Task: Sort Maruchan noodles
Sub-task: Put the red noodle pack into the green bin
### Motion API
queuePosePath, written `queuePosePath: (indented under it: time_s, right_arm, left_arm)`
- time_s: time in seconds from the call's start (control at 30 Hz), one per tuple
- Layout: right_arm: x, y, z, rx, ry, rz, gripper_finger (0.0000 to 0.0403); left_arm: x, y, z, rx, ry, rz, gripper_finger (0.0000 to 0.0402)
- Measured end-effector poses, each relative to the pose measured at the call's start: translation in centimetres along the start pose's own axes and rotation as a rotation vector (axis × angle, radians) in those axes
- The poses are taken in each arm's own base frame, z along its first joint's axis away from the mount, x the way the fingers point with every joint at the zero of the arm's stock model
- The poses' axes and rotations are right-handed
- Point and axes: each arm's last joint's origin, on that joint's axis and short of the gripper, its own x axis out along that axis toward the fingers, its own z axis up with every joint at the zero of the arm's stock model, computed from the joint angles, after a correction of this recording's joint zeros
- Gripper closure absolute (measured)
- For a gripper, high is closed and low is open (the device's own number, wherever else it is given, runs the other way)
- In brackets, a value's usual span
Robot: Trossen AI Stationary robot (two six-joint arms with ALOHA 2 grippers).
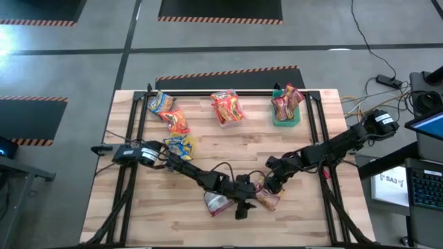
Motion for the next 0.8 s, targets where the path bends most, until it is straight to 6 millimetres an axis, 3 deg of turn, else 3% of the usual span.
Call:
queuePosePath:
  time_s: [0.33, 0.63, 0.8]
  right_arm:
    - [0.0, 0.1, 0.1, -0.01, -0.027, 0.008, 0.0165]
    - [0.0, 0.5, -0.3, 0.044, 0.088, 0.075, 0.0165]
    - [-0.1, -0.7, -0.9, 0.15, 0.152, -0.056, 0.0165]
  left_arm:
    - [0.0, 0.8, 0.1, -0.009, 0.011, 0.008, 0.0238]
    - [0.0, 1.9, 0.2, -0.048, 0.022, 0.05, 0.0238]
    - [0.0, 2.4, 0.2, -0.053, 0.02, 0.08, 0.0238]
